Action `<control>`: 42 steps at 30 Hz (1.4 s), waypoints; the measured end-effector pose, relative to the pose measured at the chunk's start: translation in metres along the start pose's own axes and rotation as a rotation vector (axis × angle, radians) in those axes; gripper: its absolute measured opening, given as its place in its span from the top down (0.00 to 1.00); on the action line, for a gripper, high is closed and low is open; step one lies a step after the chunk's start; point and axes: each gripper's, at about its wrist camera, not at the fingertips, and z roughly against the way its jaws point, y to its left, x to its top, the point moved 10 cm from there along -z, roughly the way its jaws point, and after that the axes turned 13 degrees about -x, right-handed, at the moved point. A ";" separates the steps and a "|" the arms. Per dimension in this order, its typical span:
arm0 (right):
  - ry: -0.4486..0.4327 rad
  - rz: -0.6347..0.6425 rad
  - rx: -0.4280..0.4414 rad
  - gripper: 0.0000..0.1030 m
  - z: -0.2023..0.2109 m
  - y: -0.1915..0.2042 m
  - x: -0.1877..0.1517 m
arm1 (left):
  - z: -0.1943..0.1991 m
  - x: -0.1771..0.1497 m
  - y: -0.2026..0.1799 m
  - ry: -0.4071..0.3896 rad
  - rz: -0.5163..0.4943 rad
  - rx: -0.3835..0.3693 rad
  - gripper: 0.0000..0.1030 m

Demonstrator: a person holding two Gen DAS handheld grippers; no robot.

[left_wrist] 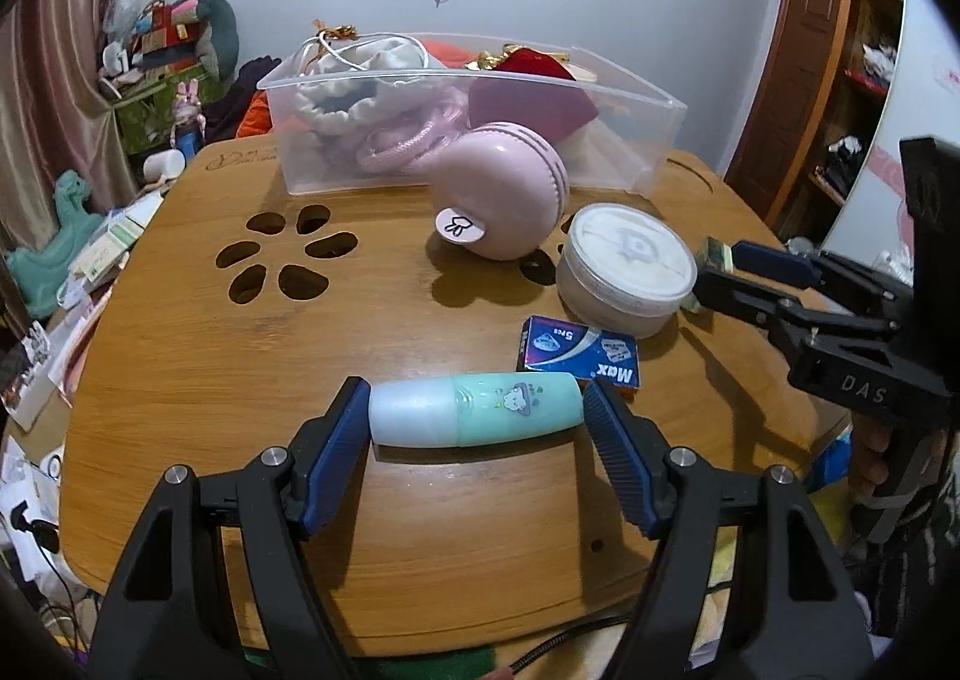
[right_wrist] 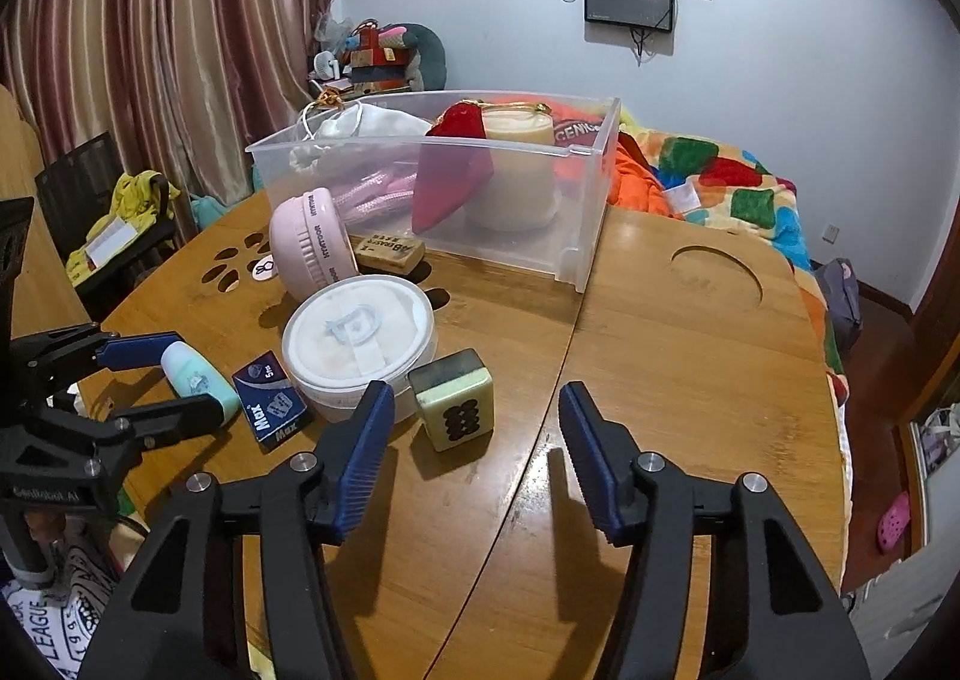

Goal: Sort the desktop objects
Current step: 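Lift the green bottle with the left tool while the right approaches the small square cube, then grasp the small square cube with the right tool while the left holds the bottle over the box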

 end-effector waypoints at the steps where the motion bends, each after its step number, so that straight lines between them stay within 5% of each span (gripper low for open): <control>1: 0.000 0.000 -0.001 0.49 0.000 0.000 0.000 | 0.000 0.000 0.000 0.002 -0.001 -0.002 0.30; 13: -0.009 0.003 0.013 0.76 -0.001 0.004 0.002 | 0.002 0.008 0.012 0.007 -0.005 0.036 0.30; 31: -0.048 -0.043 -0.001 0.79 0.016 -0.009 0.032 | 0.023 0.068 0.027 -0.104 -0.028 0.076 0.30; 42: -0.094 -0.053 0.011 0.82 0.025 -0.016 0.065 | 0.027 0.113 0.028 -0.179 -0.031 0.039 0.30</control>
